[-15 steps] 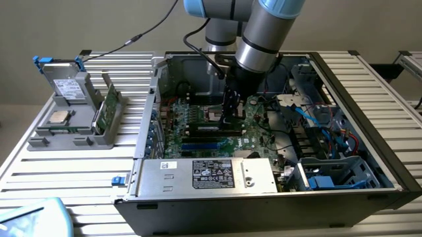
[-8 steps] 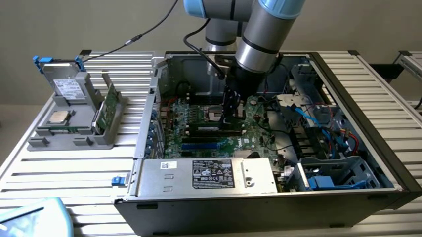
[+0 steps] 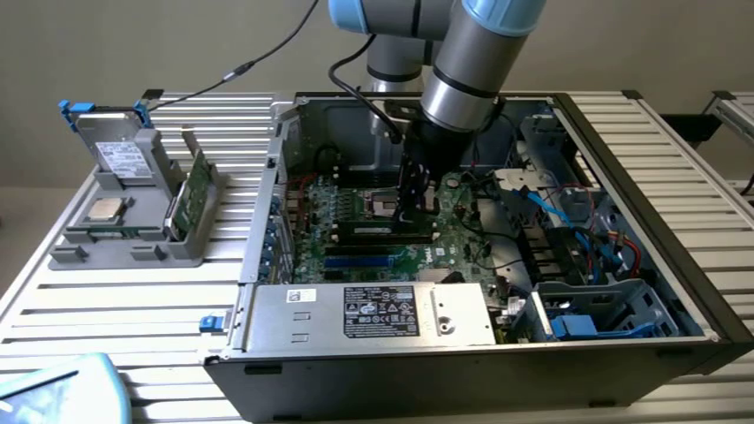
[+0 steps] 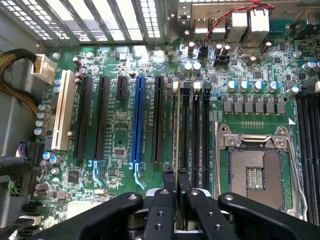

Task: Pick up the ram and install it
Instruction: 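Insert the ram into the slot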

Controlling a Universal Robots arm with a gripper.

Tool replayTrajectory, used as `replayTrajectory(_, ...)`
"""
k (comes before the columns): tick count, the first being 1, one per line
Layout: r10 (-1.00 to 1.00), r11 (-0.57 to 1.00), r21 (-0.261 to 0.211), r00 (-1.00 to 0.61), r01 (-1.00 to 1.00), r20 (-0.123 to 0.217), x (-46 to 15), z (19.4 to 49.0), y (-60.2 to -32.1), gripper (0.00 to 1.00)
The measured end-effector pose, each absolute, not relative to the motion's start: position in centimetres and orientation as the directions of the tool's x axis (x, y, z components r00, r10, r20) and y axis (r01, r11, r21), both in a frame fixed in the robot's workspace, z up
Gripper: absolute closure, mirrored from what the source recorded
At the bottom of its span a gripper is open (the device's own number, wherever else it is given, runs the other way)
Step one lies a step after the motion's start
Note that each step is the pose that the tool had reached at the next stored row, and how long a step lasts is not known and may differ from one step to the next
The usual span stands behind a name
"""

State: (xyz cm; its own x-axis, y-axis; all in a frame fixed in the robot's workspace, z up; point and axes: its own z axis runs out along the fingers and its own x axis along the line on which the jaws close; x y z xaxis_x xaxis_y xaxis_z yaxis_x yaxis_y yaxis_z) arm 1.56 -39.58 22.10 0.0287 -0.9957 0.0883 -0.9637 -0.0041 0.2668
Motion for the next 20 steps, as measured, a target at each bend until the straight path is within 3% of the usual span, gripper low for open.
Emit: replayTrajectory(20, -0.996, -0.004, 0.267, 0.029, -0.964, 0.088, 1.60, 21.88, -39.58, 0.86)
